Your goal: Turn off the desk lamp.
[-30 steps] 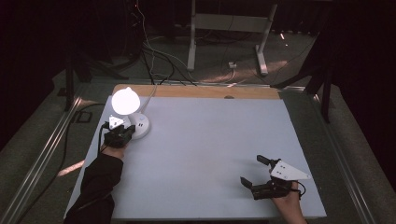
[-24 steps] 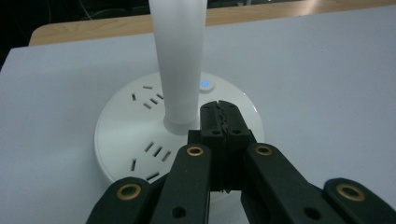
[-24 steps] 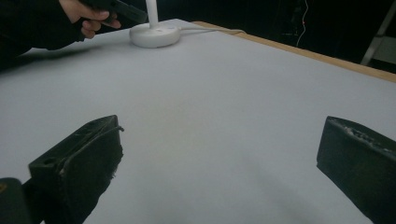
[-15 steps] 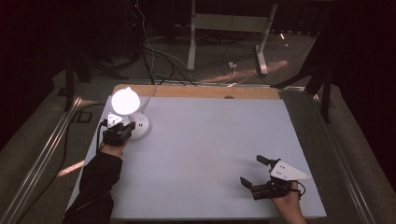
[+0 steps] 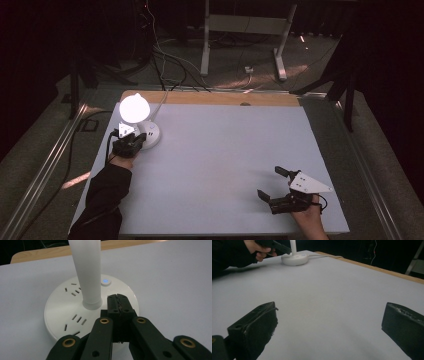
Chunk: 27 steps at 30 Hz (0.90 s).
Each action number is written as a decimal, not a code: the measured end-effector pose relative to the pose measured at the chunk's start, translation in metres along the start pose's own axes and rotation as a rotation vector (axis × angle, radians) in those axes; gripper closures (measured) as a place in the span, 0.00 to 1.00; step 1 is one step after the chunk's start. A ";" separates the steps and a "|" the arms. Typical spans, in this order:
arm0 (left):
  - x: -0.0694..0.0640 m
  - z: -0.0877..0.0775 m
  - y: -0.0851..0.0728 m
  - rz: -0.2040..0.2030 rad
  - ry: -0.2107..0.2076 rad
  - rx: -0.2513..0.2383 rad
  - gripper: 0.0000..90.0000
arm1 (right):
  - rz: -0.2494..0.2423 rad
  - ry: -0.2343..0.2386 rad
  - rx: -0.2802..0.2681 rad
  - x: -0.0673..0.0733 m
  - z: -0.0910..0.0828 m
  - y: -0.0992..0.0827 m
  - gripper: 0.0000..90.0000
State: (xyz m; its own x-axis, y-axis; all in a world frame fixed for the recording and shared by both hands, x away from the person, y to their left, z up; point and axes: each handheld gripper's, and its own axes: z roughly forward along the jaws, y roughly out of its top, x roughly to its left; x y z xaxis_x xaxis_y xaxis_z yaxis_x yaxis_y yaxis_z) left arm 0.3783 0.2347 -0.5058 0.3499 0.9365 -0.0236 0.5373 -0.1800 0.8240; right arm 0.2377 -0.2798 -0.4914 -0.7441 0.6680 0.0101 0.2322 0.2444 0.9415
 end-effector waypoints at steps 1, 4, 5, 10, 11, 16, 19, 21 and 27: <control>0.000 0.000 0.000 0.000 0.000 0.000 1.00 | -0.003 -0.001 0.001 0.000 0.000 0.000 0.00; 0.000 0.001 -0.001 0.001 -0.003 0.004 1.00 | -0.003 -0.001 0.001 0.000 0.000 0.000 0.00; 0.000 0.002 -0.002 0.002 0.000 0.004 1.00 | -0.001 0.000 0.000 0.000 0.000 0.000 0.00; 0.000 0.005 -0.004 0.008 0.003 0.016 1.00 | 0.001 -0.001 0.001 0.000 0.000 0.000 0.00; 0.000 0.005 -0.004 0.007 -0.001 0.018 1.00 | 0.000 -0.001 0.000 0.000 0.000 0.000 0.00; -0.004 0.005 -0.003 0.066 0.027 0.026 1.00 | 0.000 -0.001 0.002 0.000 0.000 0.000 0.00; -0.003 0.005 -0.004 0.048 0.016 0.019 1.00 | -0.002 -0.001 0.005 0.000 0.001 0.000 0.00; 0.001 0.004 -0.005 0.009 -0.008 0.010 1.00 | -0.003 -0.001 0.004 0.001 0.001 0.000 0.00; 0.000 -0.008 0.007 -0.036 -0.039 -0.040 1.00 | 0.004 -0.002 0.002 -0.001 0.000 0.000 0.00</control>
State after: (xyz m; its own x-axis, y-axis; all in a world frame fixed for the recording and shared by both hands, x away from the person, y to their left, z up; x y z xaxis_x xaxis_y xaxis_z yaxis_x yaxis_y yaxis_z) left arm 0.3759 0.2355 -0.4962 0.3607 0.9296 -0.0750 0.5192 -0.1334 0.8442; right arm 0.2385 -0.2805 -0.4919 -0.7419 0.6704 0.0133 0.2364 0.2429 0.9408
